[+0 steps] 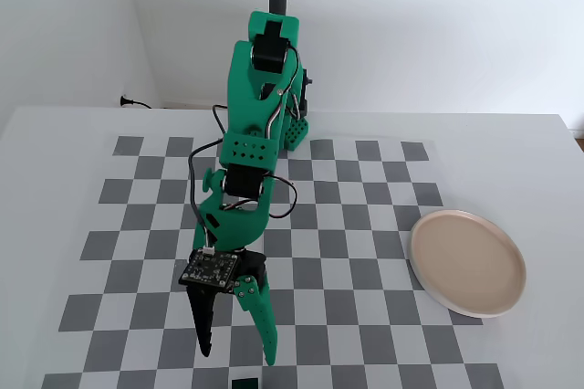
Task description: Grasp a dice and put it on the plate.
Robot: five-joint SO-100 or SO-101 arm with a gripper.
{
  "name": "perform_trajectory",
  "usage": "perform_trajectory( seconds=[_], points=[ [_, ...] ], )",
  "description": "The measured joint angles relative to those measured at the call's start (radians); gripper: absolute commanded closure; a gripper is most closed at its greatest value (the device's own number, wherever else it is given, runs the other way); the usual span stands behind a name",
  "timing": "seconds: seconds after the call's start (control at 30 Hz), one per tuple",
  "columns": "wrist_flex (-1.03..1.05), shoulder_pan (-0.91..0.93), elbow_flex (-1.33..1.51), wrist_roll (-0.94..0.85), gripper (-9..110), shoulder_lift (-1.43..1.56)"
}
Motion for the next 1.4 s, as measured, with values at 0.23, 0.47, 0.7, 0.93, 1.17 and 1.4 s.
perform_trajectory(
  seconds=[0.23, 0.47, 0.7, 0.93, 1.17, 1.4],
  points=[
    [-0.017, 0.000, 0.000, -0.100, 71, -0.071],
    [-0.017, -0.009, -0.020, -0.163, 71, -0.097],
    [-0.012, -0.023, -0.117, -0.169, 71, -0.114],
    [0.014, -0.055, -0.190, -0.156, 72, -0.163],
    [0.014, -0.074, -0.222, -0.156, 72, -0.233],
    [-0.002, -0.074, -0.304, -0.135, 73, -0.328]
  ],
)
